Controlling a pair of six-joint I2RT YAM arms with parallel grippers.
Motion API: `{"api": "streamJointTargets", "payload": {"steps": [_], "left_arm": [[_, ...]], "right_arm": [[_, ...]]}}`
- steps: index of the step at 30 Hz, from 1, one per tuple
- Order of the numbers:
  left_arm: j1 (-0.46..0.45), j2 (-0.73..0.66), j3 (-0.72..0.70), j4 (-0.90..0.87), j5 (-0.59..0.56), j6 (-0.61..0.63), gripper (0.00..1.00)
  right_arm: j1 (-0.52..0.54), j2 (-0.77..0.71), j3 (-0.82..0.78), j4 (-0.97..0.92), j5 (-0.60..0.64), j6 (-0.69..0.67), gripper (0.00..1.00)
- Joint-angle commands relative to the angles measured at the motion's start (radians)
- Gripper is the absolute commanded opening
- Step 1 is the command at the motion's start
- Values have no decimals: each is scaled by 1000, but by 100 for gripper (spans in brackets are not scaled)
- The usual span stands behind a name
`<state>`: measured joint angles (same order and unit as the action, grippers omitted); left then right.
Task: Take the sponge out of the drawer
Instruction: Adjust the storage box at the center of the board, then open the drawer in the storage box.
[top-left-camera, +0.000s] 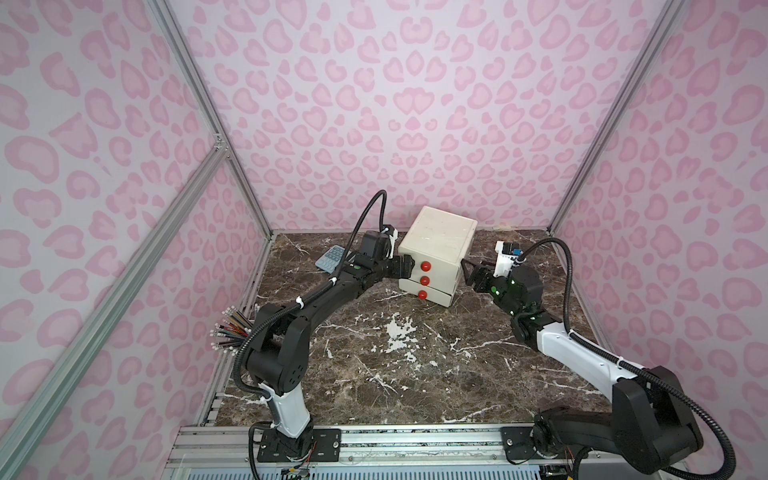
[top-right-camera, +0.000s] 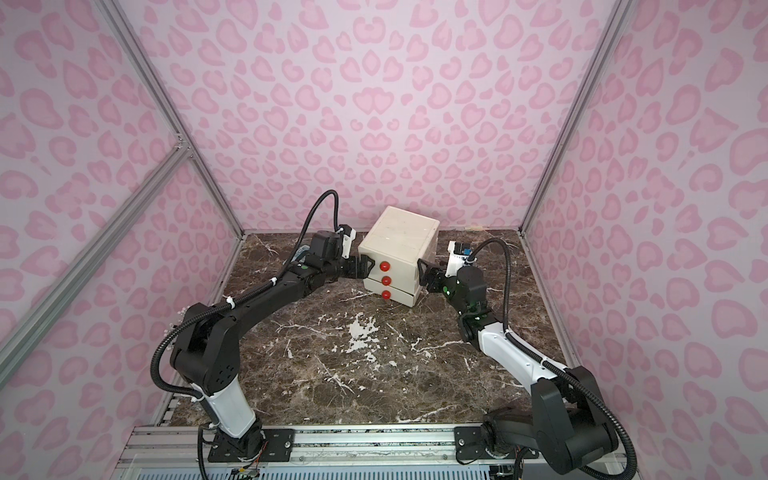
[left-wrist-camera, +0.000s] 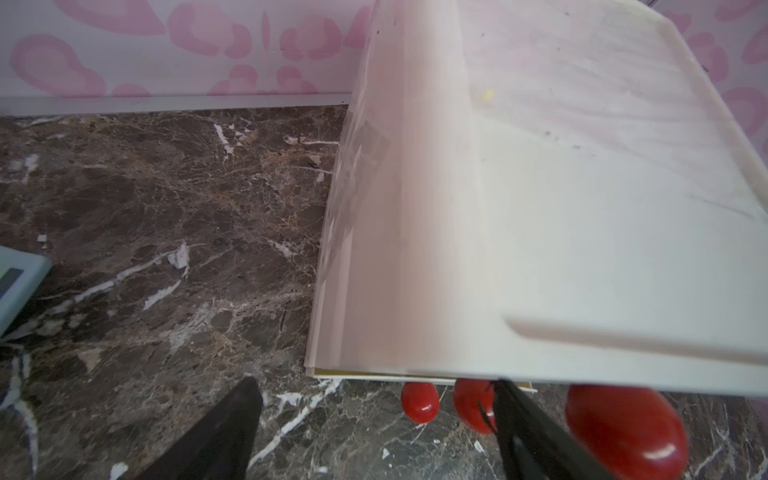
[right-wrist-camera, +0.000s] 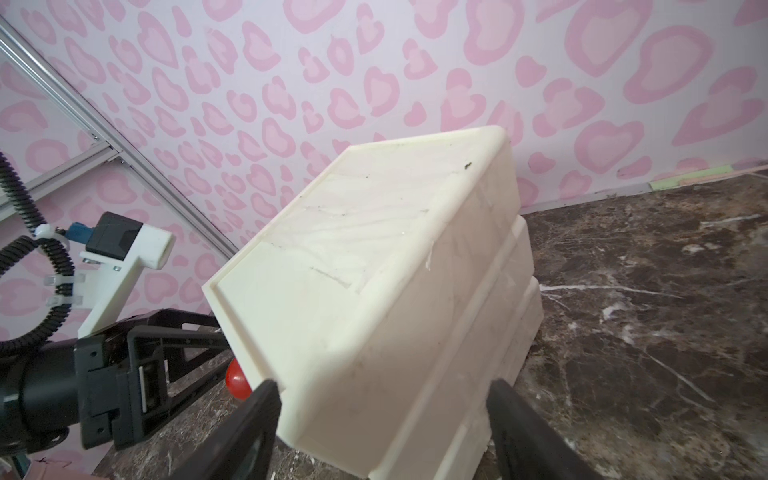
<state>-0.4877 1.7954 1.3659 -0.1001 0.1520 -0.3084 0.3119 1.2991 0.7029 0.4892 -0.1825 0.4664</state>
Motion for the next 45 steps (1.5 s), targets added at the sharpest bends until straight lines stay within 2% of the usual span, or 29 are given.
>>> {"api": "streamJointTargets", "payload": {"steps": [1,4,7,10,13,17,21,28,34,38,45], "left_arm": [[7,3,25,53,-8,42,89],[8,-27,13,38,-30,68,88],[9,-96,-49,41,-5,98,86],[9,-169,-126,63,124,117,86],[9,-189,-152,77,279,107,83],[8,-136,-124,99,384,46,74],[9,-89,-126,206,402,-45,74],[-6,-18,-63,242,425,-134,71],[-17,1,-60,263,395,-178,67],[-22,4,-64,260,372,-182,62],[-31,12,-48,253,342,-196,45]], "right_arm": [[0,9,18,17,28,-25,80],[0,20,59,-1,57,-49,80],[0,35,120,-3,107,-106,81],[-9,79,183,17,142,-178,82],[-32,145,265,-9,126,-209,83],[-56,233,360,-21,7,-249,80],[-48,316,421,-27,-103,-320,77],[0,389,451,-56,-16,-397,70],[33,412,471,-94,49,-436,65],[40,429,478,-115,78,-436,64],[45,435,485,-154,97,-436,64]]}}
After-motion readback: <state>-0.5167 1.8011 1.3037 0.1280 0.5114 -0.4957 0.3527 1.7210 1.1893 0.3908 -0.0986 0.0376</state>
